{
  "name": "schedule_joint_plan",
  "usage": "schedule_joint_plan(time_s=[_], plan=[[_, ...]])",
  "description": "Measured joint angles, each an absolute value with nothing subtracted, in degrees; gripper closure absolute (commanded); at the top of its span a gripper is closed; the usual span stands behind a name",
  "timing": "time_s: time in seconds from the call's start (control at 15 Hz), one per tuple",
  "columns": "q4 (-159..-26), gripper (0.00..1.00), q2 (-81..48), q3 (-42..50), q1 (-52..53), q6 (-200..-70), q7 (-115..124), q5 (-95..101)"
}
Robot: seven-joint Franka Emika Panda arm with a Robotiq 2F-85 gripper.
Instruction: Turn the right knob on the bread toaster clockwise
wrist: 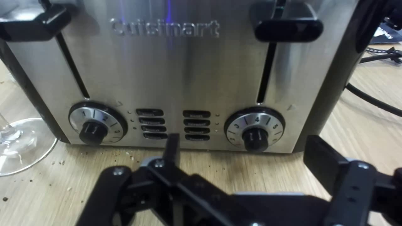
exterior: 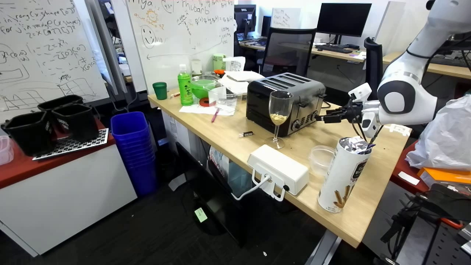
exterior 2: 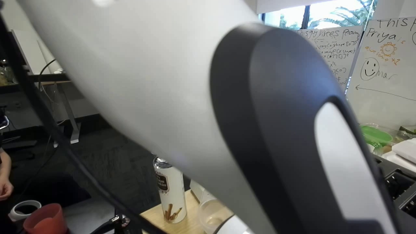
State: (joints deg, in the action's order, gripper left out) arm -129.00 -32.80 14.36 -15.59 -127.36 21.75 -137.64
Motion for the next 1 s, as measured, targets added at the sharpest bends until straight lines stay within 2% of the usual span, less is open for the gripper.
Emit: schedule_joint_plan(time_s=[0.73,0.87,1.0], plan=[[-125.6,0.0,-34.9,14.4,-15.6,-130.3,19.9,-136.6],[-125.1,0.26,-34.9,14.4,-15.6,-130.7,19.8,-136.6],[-124.8,0.4,-34.9,14.3,-15.6,-130.8,19.7,-136.6]])
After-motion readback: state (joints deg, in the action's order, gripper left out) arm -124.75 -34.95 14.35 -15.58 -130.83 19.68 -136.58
